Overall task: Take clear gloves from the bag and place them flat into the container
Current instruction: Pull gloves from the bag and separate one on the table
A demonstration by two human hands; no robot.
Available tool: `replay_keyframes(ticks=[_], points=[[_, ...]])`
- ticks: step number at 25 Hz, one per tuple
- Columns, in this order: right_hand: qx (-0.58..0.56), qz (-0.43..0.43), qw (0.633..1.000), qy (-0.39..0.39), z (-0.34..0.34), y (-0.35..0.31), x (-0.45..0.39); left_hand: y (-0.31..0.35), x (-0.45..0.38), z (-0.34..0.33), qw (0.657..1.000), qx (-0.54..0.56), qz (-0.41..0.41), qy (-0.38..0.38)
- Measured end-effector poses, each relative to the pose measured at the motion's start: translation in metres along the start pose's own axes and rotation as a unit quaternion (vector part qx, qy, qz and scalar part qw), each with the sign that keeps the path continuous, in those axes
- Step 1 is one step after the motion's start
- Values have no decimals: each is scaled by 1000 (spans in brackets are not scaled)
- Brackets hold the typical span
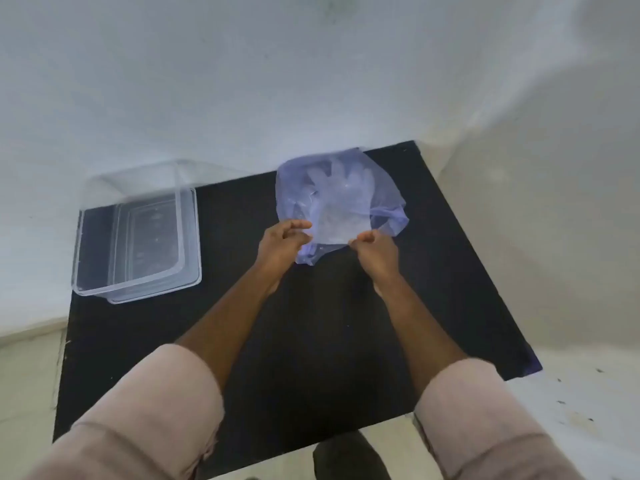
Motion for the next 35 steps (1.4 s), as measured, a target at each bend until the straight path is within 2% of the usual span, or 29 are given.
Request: replay_keyframes(ticks=[2, 3, 5, 9, 11, 13, 15, 17, 18, 22, 25, 27, 31, 33, 35], points=[[27, -2, 997, 72, 14, 0, -29, 7, -21, -14, 987, -152, -44, 28], [61, -5, 995, 84, 15, 3, -40, 5, -28, -22, 976, -211, -57, 25], [116, -15, 990, 75, 8, 6, -60, 1, -43, -38, 952, -299, -58, 25], [185, -91, 976, 73, -1, 15, -81, -12, -76, -54, 908, -417, -34, -14], [123, -93, 985, 78, -9, 12, -89, -11, -87, -55, 914, -403, -34, -24], [-76, -78, 991, 78, -16, 6, -89, -1, -90, -54, 937, -338, -84, -13], [-273, -104, 955, 60, -29, 3, -87, 9, -93, -48, 953, -281, -115, 12], [-376, -165, 911, 31, -48, 3, -87, 10, -95, -41, 959, -259, -115, 29], [-380, -183, 906, 30, -54, 3, -89, 10, -96, -40, 959, -256, -118, 28], [-292, -168, 940, 58, -39, -4, -84, 12, -97, -35, 955, -268, -130, 3], [-311, -194, 929, 59, -27, 19, -56, 12, -100, -26, 949, -285, -134, 13], [-299, -226, 926, 38, -17, 40, -25, 7, -97, -25, 942, -312, -126, -3], [-232, -289, 927, -48, -12, 86, 53, -1, -71, -21, 903, -406, -142, -23], [-230, -321, 916, -71, -19, 112, 89, -4, -38, -13, 902, -388, -188, 5], [-251, -350, 898, -86, -33, 134, 120, -21, 7, 2, 919, -331, -212, 24]])
Point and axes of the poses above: each hand's wrist, its own x-axis away from the middle knuckle, its own z-axis out of the back of the hand, y = z × x, the point moved 8 cm from there along -x, towards the middle knuckle, and after that the axes turned 1 degree about -z, right-handed, at the moved point
